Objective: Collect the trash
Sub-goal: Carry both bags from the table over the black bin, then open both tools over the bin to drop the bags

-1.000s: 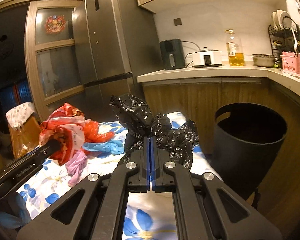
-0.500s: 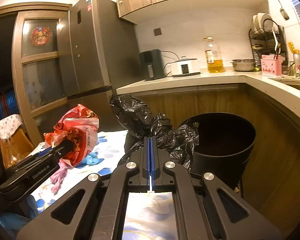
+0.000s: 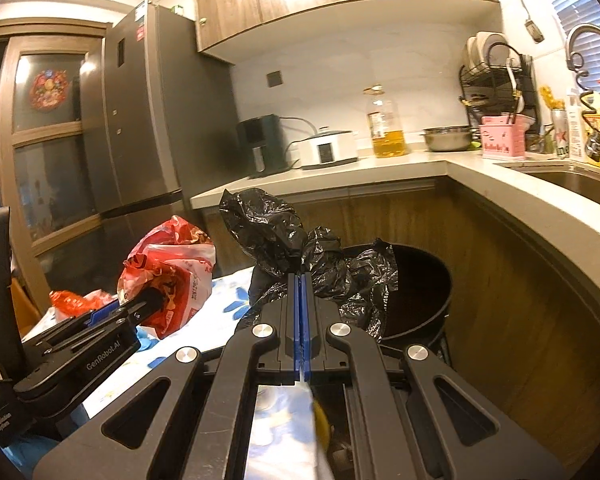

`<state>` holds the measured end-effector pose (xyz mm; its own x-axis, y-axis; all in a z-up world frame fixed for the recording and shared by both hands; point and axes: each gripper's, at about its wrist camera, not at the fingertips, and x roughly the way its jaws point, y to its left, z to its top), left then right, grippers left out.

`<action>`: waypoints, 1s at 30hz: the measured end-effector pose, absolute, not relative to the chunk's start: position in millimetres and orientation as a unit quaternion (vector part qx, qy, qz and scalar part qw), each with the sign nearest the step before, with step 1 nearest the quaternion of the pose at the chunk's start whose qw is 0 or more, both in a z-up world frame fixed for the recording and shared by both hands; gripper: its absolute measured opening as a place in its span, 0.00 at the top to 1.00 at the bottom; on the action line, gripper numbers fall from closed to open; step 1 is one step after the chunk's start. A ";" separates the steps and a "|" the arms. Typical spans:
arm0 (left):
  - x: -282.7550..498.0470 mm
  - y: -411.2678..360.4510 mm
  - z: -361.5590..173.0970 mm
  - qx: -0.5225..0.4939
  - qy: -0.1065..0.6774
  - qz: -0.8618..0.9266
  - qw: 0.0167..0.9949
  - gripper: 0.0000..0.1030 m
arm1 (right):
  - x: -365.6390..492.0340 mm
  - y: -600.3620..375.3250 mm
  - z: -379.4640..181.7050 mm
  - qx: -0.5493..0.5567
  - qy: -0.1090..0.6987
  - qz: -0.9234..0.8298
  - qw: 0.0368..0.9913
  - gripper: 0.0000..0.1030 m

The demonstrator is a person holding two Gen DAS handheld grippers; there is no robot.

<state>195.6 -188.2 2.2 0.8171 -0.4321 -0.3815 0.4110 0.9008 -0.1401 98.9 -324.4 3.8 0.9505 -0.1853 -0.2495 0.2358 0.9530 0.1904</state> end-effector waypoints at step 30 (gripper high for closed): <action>246.0 -289.9 1.5 -0.004 0.197 -0.287 0.937 0.71 | 140.4 -399.6 3.7 0.142 0.108 -0.165 0.970 0.98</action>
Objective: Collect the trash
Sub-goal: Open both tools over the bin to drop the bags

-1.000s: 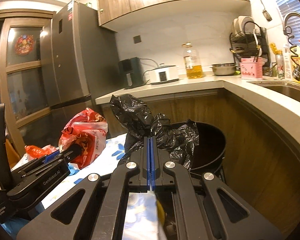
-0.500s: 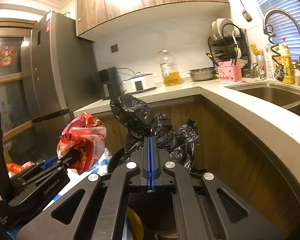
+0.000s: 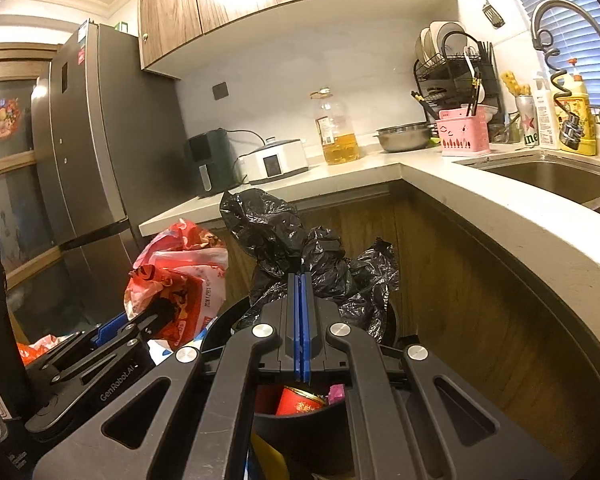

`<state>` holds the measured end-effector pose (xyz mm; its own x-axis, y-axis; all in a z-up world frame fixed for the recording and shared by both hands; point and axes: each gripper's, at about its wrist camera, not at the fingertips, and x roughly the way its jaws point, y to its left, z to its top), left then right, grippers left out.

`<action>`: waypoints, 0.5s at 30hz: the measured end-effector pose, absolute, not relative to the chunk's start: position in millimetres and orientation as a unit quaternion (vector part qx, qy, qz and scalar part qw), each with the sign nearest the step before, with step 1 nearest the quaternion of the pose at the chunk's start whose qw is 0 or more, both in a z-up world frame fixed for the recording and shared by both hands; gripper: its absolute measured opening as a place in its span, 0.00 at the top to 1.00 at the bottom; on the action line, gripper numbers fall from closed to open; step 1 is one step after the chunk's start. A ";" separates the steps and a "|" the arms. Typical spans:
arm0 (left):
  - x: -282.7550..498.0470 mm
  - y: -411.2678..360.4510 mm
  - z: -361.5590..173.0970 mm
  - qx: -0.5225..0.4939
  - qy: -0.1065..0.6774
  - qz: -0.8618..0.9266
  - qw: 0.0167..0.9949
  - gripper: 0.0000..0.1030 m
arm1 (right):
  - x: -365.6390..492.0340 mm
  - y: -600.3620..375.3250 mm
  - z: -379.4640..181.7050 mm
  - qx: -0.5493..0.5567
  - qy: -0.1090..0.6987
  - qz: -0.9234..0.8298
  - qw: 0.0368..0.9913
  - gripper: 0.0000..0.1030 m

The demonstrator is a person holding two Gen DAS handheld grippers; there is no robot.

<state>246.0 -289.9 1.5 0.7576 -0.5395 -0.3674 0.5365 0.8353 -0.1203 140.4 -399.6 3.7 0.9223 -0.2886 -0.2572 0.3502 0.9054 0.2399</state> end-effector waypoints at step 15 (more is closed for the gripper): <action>267.2 -307.7 -14.9 0.005 0.222 -0.306 0.926 0.71 | 164.7 -412.0 -9.1 0.152 0.132 -0.159 0.967 0.98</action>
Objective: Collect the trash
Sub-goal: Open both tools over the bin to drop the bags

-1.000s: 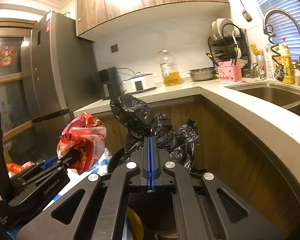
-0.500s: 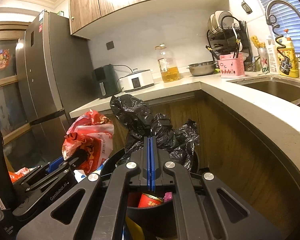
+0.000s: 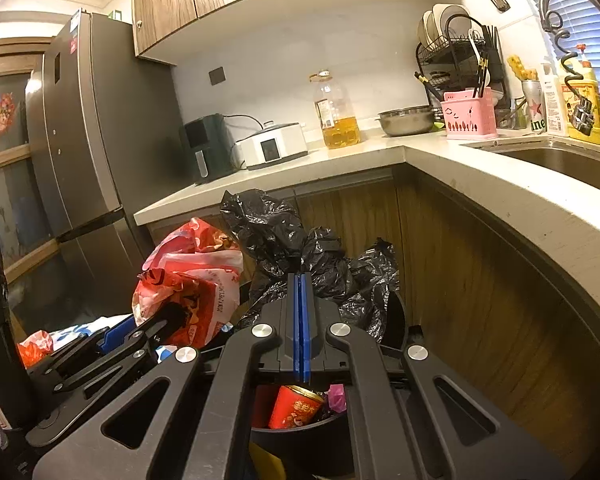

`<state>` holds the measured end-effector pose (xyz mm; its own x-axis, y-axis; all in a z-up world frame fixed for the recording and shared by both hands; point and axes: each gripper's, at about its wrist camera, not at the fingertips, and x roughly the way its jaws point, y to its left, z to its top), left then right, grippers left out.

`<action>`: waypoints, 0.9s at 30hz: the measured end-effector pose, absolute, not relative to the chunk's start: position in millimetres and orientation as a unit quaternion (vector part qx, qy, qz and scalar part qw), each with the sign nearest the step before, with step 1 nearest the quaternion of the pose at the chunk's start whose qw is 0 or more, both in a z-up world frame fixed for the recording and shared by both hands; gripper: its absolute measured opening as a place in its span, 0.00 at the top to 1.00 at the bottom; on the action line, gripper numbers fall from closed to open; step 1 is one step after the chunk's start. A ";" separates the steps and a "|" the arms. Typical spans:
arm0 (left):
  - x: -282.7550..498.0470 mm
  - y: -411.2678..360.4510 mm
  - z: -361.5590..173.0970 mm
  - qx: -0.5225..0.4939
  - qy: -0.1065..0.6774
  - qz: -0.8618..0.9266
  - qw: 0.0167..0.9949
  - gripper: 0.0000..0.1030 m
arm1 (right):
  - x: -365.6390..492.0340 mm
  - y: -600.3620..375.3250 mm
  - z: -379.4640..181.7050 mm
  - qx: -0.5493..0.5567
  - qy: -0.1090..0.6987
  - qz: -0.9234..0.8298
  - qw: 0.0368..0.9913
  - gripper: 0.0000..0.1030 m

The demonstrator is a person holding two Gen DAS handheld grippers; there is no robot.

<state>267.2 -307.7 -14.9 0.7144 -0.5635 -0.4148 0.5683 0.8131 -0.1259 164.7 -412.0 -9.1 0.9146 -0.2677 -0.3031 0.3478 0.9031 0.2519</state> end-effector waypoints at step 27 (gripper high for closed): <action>261.0 -269.0 -23.4 -0.004 0.226 -0.254 0.941 0.19 | 153.4 -408.4 -13.3 0.163 0.140 -0.172 0.961 0.28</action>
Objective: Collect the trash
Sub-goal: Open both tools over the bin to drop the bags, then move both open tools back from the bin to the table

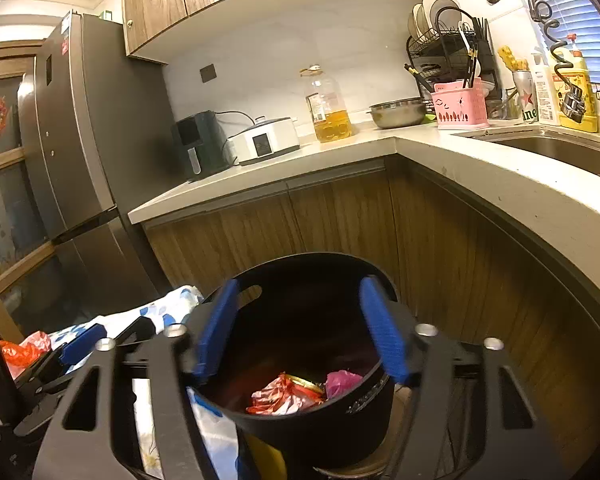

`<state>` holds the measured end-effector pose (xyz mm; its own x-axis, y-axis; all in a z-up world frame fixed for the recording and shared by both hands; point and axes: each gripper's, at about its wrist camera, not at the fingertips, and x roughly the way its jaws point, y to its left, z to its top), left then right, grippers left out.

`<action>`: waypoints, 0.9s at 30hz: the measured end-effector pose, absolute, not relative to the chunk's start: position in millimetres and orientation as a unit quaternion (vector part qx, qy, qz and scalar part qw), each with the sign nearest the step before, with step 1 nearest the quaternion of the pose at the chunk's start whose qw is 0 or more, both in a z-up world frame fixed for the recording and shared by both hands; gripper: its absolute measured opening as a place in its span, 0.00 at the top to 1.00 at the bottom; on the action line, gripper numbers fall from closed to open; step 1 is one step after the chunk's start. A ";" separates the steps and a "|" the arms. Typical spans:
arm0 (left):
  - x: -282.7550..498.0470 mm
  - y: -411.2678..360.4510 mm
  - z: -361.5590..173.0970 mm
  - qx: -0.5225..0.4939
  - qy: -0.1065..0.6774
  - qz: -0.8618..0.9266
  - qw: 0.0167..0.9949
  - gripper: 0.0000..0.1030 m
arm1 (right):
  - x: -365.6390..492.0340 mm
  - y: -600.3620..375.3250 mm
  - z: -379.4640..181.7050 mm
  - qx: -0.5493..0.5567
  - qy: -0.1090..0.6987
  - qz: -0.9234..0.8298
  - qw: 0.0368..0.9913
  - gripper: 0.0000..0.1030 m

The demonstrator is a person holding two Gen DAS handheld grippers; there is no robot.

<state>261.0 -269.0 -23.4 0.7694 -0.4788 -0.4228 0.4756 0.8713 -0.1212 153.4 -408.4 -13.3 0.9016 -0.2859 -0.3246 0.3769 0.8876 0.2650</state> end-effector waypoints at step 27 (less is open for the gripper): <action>157.5 -119.9 -21.2 -0.030 0.210 -0.113 0.971 0.09 | 88.7 -315.8 -18.6 0.128 0.147 -0.154 0.969 0.16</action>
<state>157.5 -119.9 -21.2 0.8861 -0.2319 -0.4013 0.2070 0.9727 -0.1050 88.7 -315.8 -18.6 0.9094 -0.2608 -0.3241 0.3360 0.9198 0.2027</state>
